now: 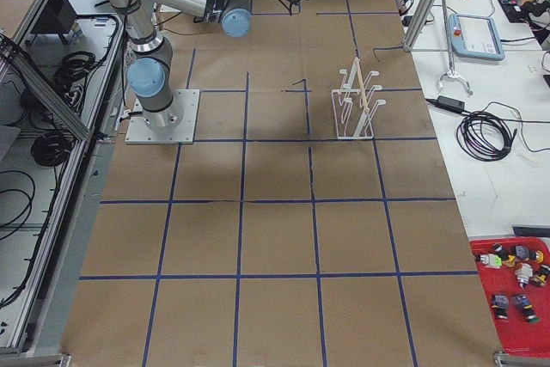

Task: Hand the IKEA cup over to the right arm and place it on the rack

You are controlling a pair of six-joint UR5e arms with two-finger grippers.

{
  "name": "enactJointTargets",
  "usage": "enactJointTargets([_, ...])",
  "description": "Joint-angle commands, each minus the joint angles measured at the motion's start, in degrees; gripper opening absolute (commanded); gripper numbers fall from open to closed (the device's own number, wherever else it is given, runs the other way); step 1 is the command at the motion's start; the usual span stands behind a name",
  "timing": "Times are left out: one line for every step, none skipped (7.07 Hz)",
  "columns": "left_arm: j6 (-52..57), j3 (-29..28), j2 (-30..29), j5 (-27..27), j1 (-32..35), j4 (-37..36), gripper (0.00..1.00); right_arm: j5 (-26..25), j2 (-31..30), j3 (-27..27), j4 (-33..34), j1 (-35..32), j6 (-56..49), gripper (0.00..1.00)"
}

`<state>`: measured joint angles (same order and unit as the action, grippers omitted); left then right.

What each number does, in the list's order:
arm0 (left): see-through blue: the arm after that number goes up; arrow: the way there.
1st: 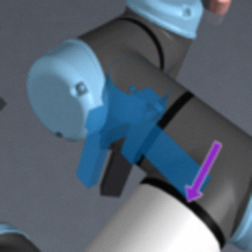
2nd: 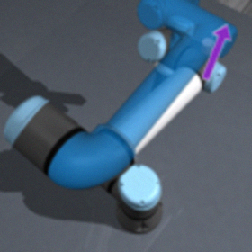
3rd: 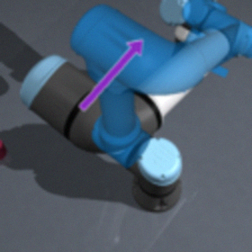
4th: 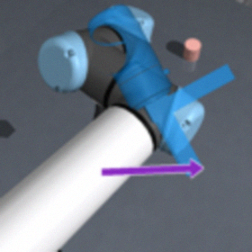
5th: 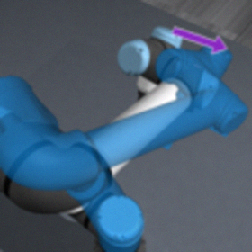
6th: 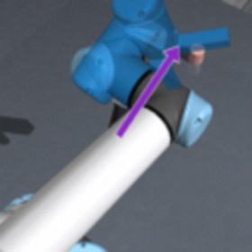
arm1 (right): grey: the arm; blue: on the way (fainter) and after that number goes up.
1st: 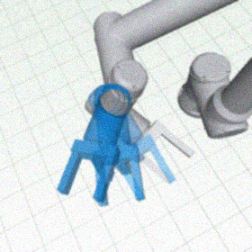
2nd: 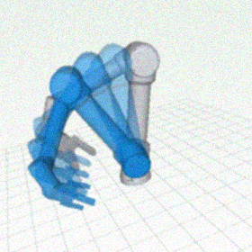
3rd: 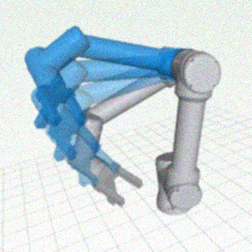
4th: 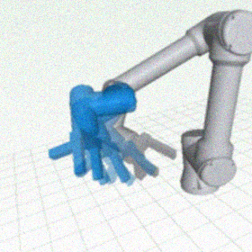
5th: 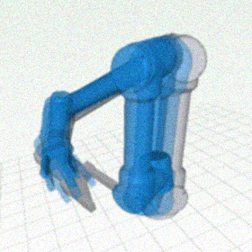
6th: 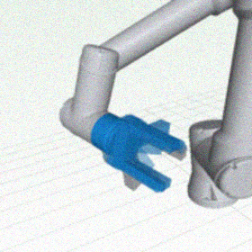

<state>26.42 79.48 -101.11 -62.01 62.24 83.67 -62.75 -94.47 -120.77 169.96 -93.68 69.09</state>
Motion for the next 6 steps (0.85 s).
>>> enactJointTargets([1.0, 7.41, 1.44, 14.4, 0.17, -12.32, 0.0, 2.02, 0.16, -1.66, 9.63, -0.01, 8.05, 1.0])
enactJointTargets([1.27, 11.45, 1.79, 18.89, 2.17, -19.96, 0.0, 2.28, 0.16, -3.06, 10.99, -0.01, 10.43, 1.0])
enactJointTargets([1.18, 15.32, 1.71, 20.24, 5.67, -30.04, 0.0, 5.59, 0.16, -3.33, 11.35, -0.1, 13.76, 1.0])
enactJointTargets([0.83, 19.1, 1.01, 20.43, 8.4, -40.93, 0.0, 7.1, 0.07, -3.34, 11.27, -0.1, 19.18, 1.0])
enactJointTargets([0.92, 23.14, 1.09, 24.52, 9.47, -47.66, 0.0, 6.33, 0.07, -3.42, 13.44, -0.01, 20.72, 1.0])
enactJointTargets([0.92, 28.05, 0.57, 28.57, 9.48, -56.6, 0.0, 5.89, 0.42, -3.77, 17.73, -0.1, 20.65, 0.99])
